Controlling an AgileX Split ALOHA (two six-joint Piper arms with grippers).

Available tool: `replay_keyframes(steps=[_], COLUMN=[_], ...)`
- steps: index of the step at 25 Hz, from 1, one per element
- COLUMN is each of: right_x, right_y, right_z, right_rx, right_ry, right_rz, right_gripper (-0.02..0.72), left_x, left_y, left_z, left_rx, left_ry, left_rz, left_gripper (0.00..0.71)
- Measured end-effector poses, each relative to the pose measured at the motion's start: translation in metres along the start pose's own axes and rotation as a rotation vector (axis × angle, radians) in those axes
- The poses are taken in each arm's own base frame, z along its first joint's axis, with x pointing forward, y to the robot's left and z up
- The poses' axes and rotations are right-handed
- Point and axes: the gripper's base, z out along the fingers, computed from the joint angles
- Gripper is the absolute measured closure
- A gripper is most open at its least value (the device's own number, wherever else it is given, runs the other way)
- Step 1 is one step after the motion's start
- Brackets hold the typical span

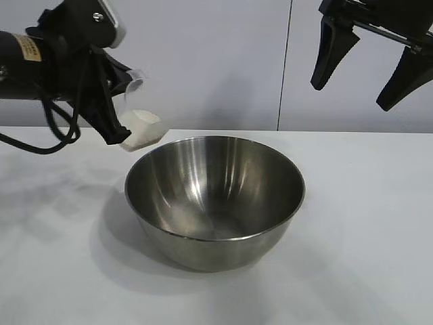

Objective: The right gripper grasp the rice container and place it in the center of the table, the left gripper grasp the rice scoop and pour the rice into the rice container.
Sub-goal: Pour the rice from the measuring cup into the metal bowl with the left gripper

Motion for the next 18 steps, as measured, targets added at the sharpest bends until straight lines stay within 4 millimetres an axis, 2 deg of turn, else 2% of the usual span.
replay_keyframes(steps=[7, 15, 18], right_x=[0.000, 0.000, 0.000], right_y=[0.000, 0.000, 0.000], right_z=[0.000, 0.000, 0.000], right_rx=[0.000, 0.000, 0.000], right_ry=[-0.001, 0.000, 0.000], right_rz=[-0.019, -0.040, -0.045], right_gripper=[0.061, 0.061, 0.061], left_x=[-0.025, -0.028, -0.028], left_y=[-0.009, -0.035, -0.039], left_z=[0.005, 0.017, 0.019], left_rx=[0.052, 0.098, 0.099], left_ry=[-0.041, -0.104, -0.128], left_rz=[0.403, 1.007, 1.149], left_gripper=[0.702, 0.702, 0.702])
